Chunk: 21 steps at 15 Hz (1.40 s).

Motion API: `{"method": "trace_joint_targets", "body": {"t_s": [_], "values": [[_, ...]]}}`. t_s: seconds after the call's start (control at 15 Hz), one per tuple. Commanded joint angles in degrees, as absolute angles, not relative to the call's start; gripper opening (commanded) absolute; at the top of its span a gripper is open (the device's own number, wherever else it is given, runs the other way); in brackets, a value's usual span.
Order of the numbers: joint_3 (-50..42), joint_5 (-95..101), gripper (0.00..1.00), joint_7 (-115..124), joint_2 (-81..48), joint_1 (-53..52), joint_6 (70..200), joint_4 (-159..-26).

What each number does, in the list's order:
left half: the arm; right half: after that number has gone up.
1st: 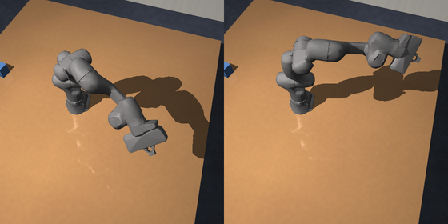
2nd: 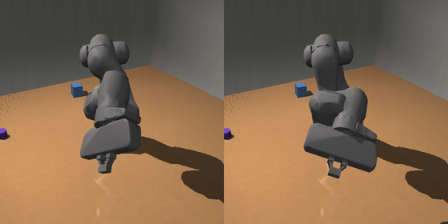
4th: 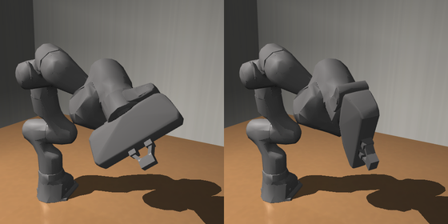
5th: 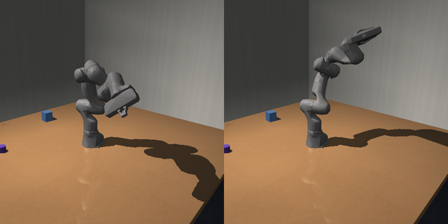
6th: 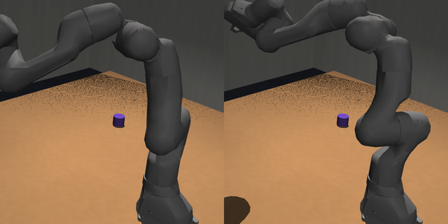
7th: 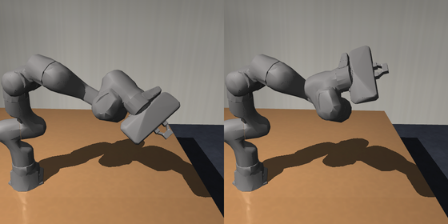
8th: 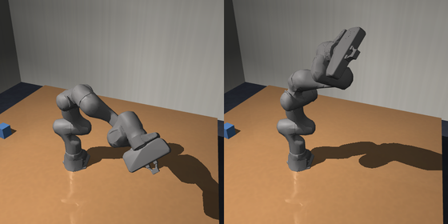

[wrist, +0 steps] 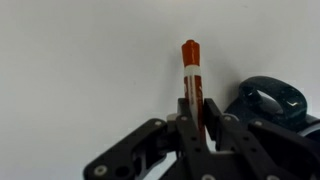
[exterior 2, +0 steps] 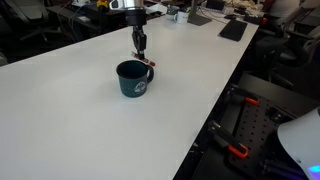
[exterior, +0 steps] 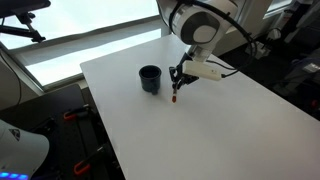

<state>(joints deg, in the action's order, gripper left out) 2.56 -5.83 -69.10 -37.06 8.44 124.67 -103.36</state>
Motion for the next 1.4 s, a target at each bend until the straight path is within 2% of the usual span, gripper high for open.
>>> {"method": "trace_joint_targets", "body": {"t_s": [0.0, 0.4, 0.47, 0.53, 0.6, 0.73, 0.8, 1.33], "values": [[3.6, -6.6, 0.05, -67.6, -41.5, 9.7, 124.5, -98.3], [5.3, -8.2, 0.05, -68.3, -44.7, 11.1, 124.4, -95.1], [5.6, -8.2, 0.45, -68.5, -43.8, 11.1, 125.1, -96.0], [6.0, -8.4, 0.47, -69.1, -42.3, 11.2, 126.3, -97.7], [5.3, -7.2, 0.28, -68.8, -44.2, 11.1, 124.9, -96.0], [5.8, -7.3, 0.44, -68.9, -44.1, 11.1, 125.3, -96.0], [5.9, -7.3, 0.47, -68.9, -44.1, 11.1, 125.4, -96.0], [5.9, -7.4, 0.47, -68.9, -44.0, 11.2, 125.4, -96.0]]}}
